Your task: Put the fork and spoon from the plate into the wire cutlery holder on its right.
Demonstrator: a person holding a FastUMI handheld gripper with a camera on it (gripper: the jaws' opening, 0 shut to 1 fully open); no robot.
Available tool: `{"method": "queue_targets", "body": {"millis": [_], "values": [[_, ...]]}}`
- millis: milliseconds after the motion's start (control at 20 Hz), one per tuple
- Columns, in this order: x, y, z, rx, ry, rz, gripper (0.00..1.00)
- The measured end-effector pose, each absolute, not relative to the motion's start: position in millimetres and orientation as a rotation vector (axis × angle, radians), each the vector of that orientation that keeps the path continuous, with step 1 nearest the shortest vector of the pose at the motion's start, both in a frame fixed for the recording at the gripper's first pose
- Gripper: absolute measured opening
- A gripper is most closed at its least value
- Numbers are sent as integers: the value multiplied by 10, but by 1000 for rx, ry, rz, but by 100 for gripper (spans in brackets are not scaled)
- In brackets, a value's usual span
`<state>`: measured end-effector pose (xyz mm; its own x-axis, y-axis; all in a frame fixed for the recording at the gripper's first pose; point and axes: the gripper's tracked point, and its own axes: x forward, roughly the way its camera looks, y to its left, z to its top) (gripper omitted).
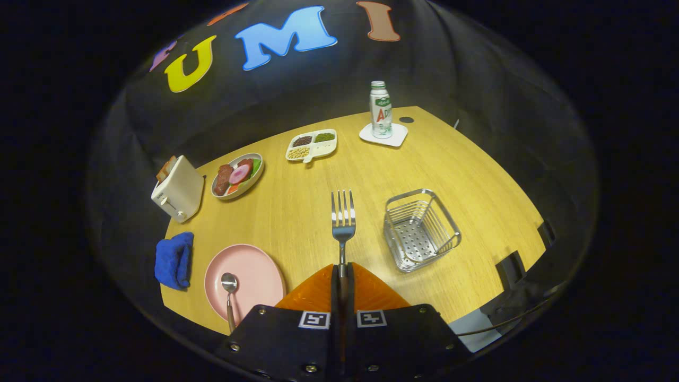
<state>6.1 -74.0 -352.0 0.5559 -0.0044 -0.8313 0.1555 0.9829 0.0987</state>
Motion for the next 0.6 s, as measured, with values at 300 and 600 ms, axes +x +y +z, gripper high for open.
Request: {"method": "queue_targets", "body": {"millis": [300, 600], "values": [[-104, -1296, -3543, 209, 1036, -199, 4], [-135, -1450, -3610, 244, 1157, -230, 4]]}}
